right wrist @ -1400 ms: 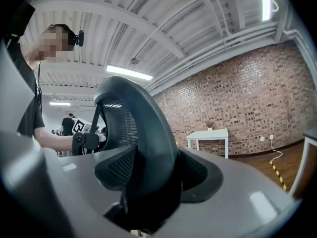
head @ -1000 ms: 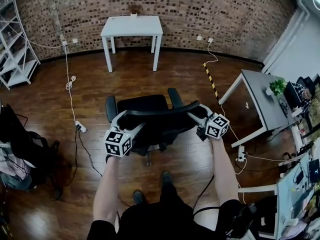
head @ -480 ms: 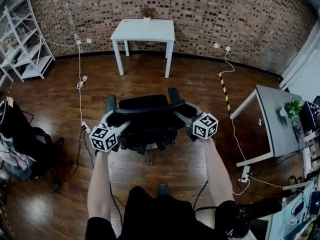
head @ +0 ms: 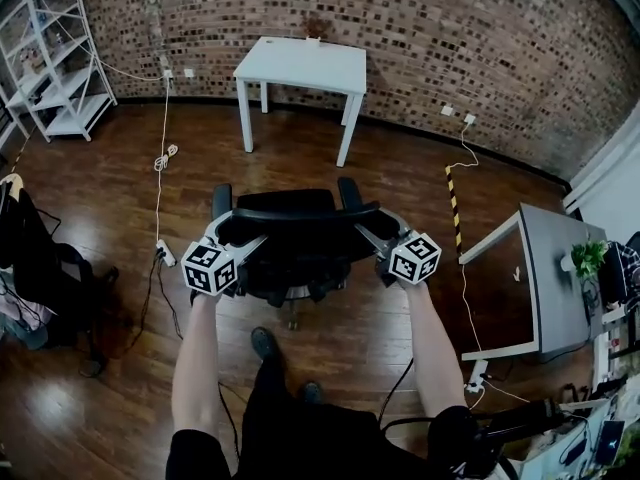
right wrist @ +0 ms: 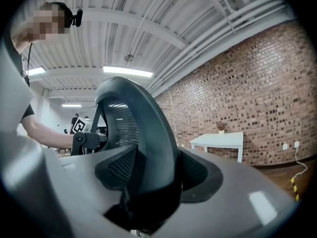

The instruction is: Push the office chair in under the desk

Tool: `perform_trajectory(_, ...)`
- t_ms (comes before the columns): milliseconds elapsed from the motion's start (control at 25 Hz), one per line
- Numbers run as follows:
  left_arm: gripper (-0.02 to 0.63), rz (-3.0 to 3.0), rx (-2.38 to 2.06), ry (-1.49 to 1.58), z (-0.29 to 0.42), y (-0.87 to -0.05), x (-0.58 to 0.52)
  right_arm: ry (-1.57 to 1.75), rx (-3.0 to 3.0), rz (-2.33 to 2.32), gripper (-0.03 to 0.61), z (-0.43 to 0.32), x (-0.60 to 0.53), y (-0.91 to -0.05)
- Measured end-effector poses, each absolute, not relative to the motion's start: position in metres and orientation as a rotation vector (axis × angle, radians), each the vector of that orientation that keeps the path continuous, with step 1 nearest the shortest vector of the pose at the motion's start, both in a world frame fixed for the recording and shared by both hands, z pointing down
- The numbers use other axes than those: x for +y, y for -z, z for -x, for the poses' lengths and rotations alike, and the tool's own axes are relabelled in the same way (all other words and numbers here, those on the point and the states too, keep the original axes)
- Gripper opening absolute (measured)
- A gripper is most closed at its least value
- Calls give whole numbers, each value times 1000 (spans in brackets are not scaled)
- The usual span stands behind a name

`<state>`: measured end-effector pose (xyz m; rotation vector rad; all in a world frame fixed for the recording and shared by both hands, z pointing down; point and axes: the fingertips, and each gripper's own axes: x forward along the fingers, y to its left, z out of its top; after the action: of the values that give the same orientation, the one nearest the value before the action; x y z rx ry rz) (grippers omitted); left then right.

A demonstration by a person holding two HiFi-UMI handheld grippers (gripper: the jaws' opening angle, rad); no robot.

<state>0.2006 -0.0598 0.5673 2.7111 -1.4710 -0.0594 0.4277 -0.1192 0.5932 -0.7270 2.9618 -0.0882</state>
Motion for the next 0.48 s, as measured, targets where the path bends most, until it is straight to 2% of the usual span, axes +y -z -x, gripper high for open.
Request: perform_trajectory(480, 462, -2733, -1440, 61, -122, -582, -163, 98, 2953, 783, 247, -356, -224, -616)
